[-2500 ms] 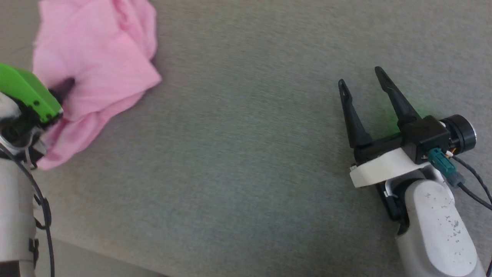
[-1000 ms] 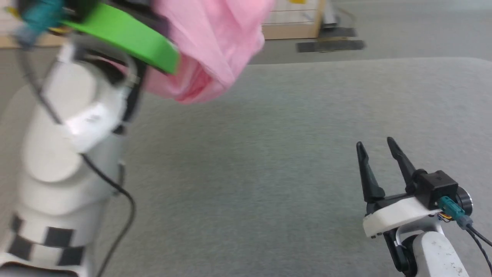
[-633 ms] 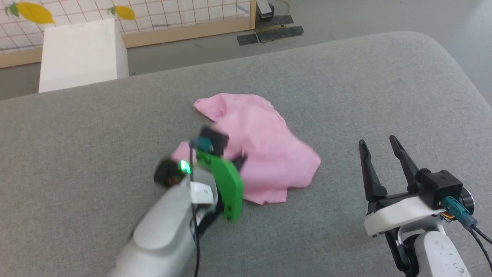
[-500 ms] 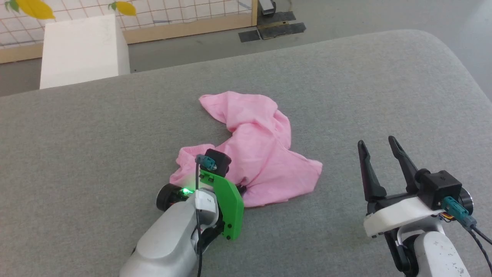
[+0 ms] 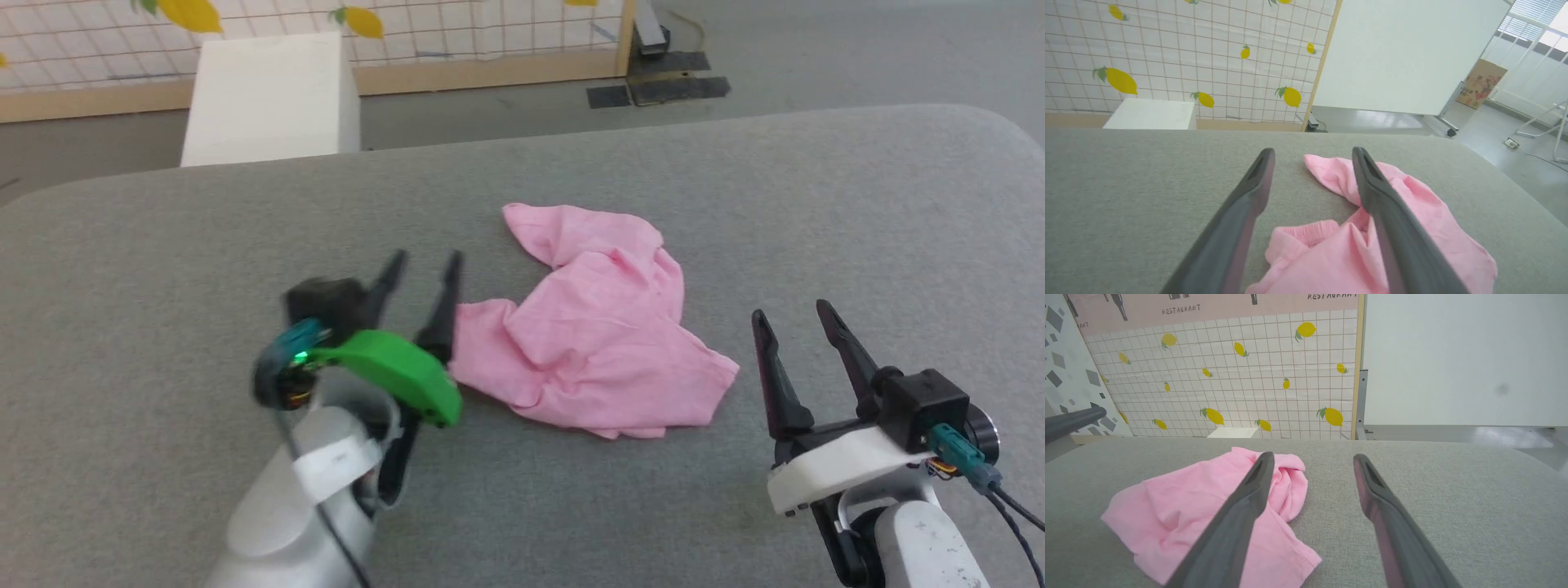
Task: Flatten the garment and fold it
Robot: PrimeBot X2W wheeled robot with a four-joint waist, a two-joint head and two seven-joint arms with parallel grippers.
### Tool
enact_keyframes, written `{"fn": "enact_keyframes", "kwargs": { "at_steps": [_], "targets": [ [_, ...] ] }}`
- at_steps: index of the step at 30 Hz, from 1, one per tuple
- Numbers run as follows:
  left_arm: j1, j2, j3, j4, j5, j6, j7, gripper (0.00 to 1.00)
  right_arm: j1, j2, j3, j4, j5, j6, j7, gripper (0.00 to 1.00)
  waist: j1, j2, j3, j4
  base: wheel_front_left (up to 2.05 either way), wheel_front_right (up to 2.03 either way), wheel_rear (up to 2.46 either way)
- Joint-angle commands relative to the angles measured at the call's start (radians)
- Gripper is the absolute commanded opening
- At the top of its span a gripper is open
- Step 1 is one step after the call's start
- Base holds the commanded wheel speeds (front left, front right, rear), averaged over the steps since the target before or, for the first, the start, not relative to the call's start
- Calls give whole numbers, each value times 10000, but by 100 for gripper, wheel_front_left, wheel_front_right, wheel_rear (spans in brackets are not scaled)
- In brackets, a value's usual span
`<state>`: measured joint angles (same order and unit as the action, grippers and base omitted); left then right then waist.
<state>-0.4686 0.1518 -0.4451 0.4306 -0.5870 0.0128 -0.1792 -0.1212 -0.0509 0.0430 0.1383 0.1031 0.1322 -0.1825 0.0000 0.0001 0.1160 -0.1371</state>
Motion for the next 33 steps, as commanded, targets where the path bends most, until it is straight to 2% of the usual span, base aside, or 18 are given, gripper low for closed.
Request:
{"fn": "enact_keyframes", "kwargs": {
  "at_steps": [1,3,4,8,17,21,22,23,25,29,33],
  "targets": [
    [445,231,264,-273,153,242,-428,100,140,7,25,-84,-96,-15,63,100,0,-1,-182,351,0,0,0],
    [834,413,723,-776,351,532,-729,100,160,7,33,-123,-120,-15,141,100,0,-1,-201,485,0,0,0],
    [1439,575,1533,-1712,808,818,-814,100,184,7,-71,-72,-36,-15,463,100,0,-1,-162,662,0,0,0],
    [2390,418,2613,-3086,1802,879,-821,100,148,7,-382,357,235,-15,1536,100,0,-1,-53,924,0,0,0],
    [3321,-497,3983,-4060,3077,57,-824,100,-424,7,-1090,1538,694,-15,4650,100,0,-1,489,1500,0,0,0],
    [3346,-777,4277,-3938,3300,-195,-824,100,-750,7,-897,1862,887,-15,5592,100,0,-1,614,1677,0,0,0],
    [3350,-817,4323,-3896,3339,-239,-825,100,-801,7,-845,1879,970,-15,5723,91,0,-1,620,1697,0,0,0],
    [3348,-857,4368,-3859,3397,-297,-825,100,-847,7,-777,1865,1067,-15,5829,44,0,-1,621,1718,0,0,0],
    [3349,-913,4448,-3796,3464,-380,-825,100,-881,7,-573,1758,1232,-15,5910,0,0,-1,602,1739,0,0,0],
    [3392,-976,4590,-3690,3540,-478,-825,100,-773,7,-118,1136,1439,-15,5668,0,0,-1,450,1717,0,0,0],
    [3463,-999,4700,-3571,3581,-555,-825,100,-403,7,649,-338,1768,-15,5729,0,0,-1,232,1588,0,0,0]
  ]
}}
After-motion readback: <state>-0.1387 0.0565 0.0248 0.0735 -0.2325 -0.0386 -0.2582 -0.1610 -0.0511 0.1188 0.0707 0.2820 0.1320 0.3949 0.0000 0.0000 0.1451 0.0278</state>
